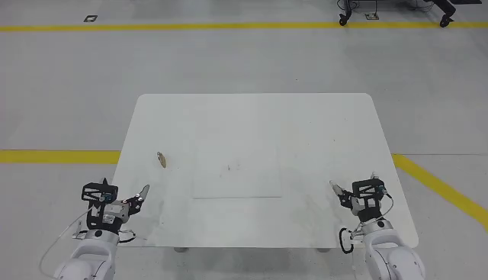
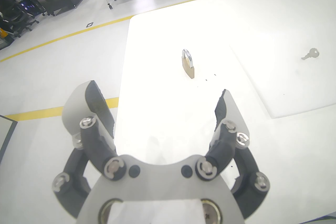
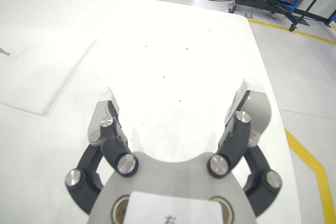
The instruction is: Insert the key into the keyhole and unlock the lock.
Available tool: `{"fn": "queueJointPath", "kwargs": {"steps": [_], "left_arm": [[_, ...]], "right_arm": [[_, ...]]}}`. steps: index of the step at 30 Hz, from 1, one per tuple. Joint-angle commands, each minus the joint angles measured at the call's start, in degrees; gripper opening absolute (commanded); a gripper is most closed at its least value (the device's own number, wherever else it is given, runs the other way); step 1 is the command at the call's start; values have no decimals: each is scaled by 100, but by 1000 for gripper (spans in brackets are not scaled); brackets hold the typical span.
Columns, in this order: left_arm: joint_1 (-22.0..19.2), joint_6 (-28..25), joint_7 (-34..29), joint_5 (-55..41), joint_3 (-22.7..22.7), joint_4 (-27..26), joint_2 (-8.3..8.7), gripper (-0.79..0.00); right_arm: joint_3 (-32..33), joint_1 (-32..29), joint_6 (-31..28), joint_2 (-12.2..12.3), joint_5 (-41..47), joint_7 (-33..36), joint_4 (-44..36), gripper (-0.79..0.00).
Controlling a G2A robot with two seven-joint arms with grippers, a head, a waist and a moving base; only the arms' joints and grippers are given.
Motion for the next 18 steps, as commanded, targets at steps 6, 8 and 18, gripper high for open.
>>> {"fn": "queueJointPath", "kwargs": {"steps": [6, 8, 18], "left_arm": [[0, 0, 0, 0, 0, 0, 0, 0], [0, 0, 0, 0, 0, 0, 0, 0], [0, 0, 0, 0, 0, 0, 0, 0]], "right_arm": [[0, 0, 0, 0, 0, 0, 0, -1], [-12, 16, -39, -2, 22, 8, -5, 0], [-1063, 1127, -988, -70, -130, 825, 81, 0]]}}
